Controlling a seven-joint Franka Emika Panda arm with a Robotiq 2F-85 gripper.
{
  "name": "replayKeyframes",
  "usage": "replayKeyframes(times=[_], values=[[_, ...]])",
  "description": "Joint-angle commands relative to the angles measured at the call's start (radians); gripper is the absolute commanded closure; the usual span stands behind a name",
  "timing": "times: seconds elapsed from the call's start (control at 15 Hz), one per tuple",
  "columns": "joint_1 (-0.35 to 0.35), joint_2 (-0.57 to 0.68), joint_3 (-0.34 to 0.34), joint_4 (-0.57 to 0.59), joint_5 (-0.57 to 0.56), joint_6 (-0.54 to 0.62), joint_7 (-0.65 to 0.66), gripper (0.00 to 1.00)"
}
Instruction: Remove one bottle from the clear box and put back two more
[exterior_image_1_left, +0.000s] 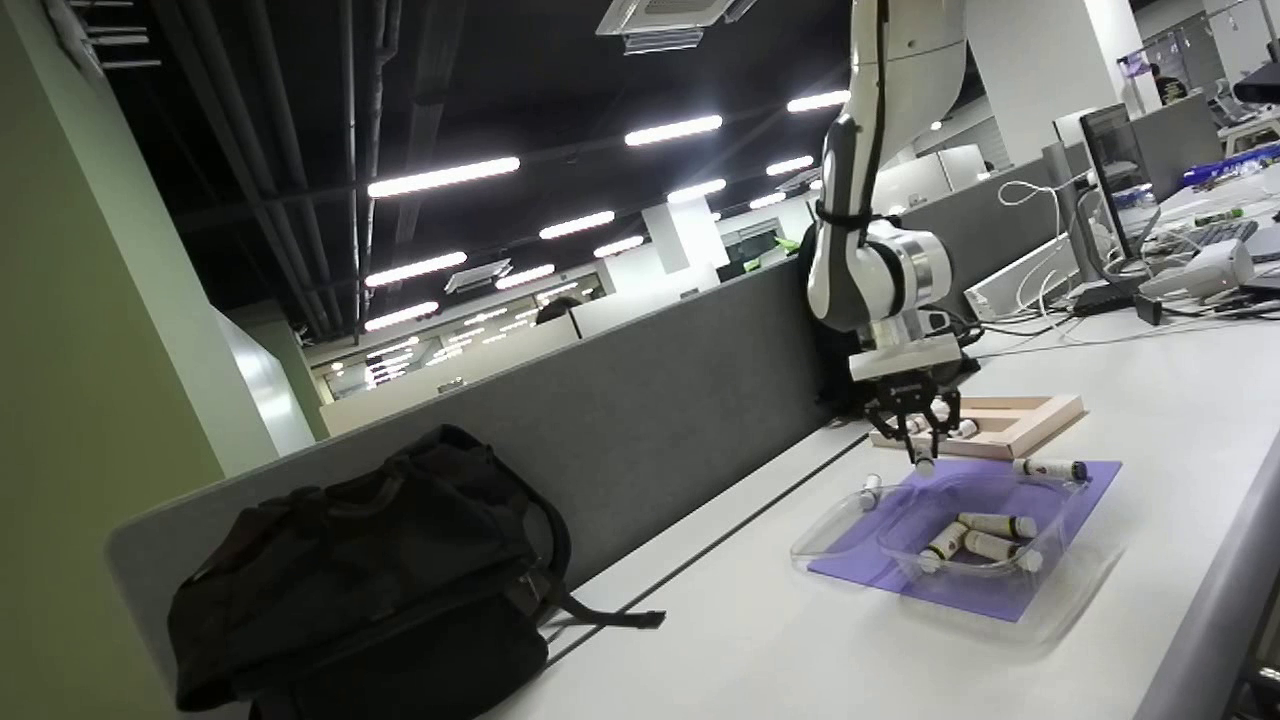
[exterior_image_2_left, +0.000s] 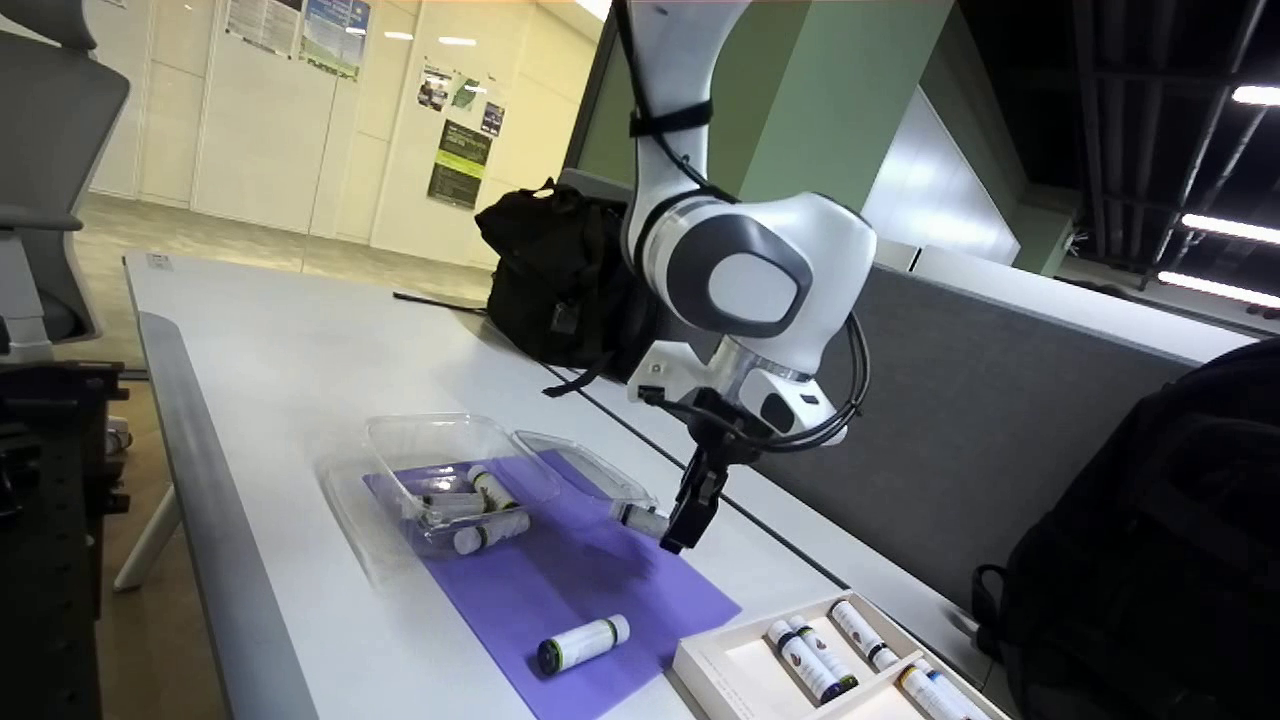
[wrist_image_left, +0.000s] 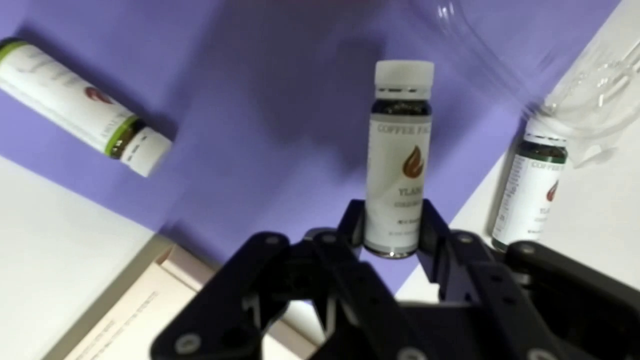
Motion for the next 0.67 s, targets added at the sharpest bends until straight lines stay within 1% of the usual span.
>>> replayKeyframes(times=[0.0,0.13,0.27,0.4,0.6], values=[[0.056,-0.187,-0.063,-0.154,-0.099,-0.063,0.056,0.93],[0.071,-0.248,-0.072,-0.193,-0.151,-0.104,0.068,0.93],[0.082,-0.280,-0.053,-0.221,-0.189,-0.126,0.066,0.93],[0.102,-0.291,-0.026,-0.241,-0.219,-0.154,0.073,0.93],[0.150,-0.276,0.016,-0.260,-0.258,-0.159,0.102,0.93]])
